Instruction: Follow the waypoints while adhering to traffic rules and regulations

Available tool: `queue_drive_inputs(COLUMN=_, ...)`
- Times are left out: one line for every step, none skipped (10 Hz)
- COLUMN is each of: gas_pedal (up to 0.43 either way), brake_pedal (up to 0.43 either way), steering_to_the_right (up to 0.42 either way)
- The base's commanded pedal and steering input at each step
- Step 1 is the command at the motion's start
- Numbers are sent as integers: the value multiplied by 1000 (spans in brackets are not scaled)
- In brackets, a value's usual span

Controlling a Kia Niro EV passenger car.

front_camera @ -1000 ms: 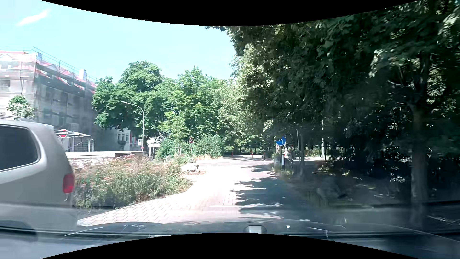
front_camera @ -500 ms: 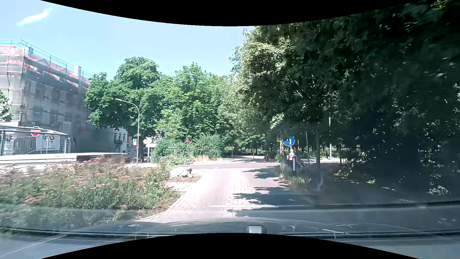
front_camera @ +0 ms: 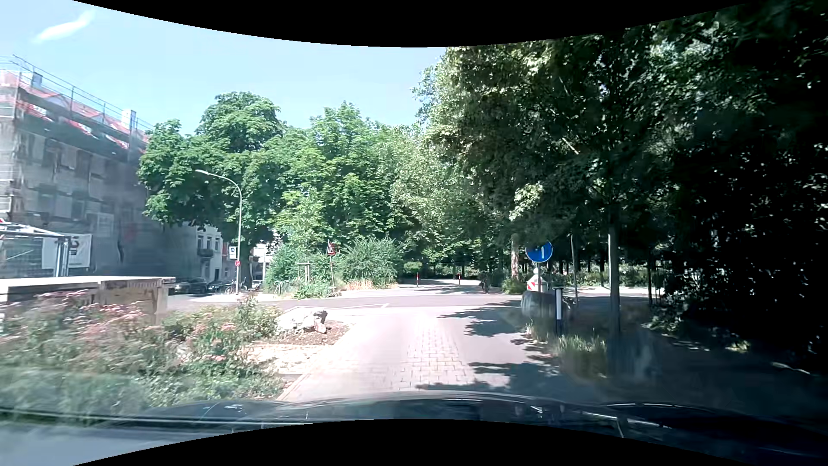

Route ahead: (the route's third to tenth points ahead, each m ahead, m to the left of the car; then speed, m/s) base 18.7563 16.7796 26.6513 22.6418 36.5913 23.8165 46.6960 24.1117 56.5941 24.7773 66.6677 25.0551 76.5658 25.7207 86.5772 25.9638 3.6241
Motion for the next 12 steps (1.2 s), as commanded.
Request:
queue_drive_inputs(gas_pedal=0, brake_pedal=0, steering_to_the_right=6)
queue_drive_inputs(gas_pedal=0, brake_pedal=0, steering_to_the_right=6)
queue_drive_inputs(gas_pedal=0, brake_pedal=0, steering_to_the_right=7)
queue_drive_inputs(gas_pedal=0, brake_pedal=0, steering_to_the_right=9)
queue_drive_inputs(gas_pedal=0, brake_pedal=0, steering_to_the_right=14)
queue_drive_inputs(gas_pedal=0, brake_pedal=0, steering_to_the_right=19)
queue_drive_inputs(gas_pedal=0, brake_pedal=6, steering_to_the_right=19)
queue_drive_inputs(gas_pedal=0, brake_pedal=12, steering_to_the_right=16)
queue_drive_inputs(gas_pedal=0, brake_pedal=30, steering_to_the_right=16)
queue_drive_inputs(gas_pedal=0, brake_pedal=55, steering_to_the_right=16)
queue_drive_inputs(gas_pedal=0, brake_pedal=73, steering_to_the_right=16)
queue_drive_inputs(gas_pedal=0, brake_pedal=85, steering_to_the_right=16)
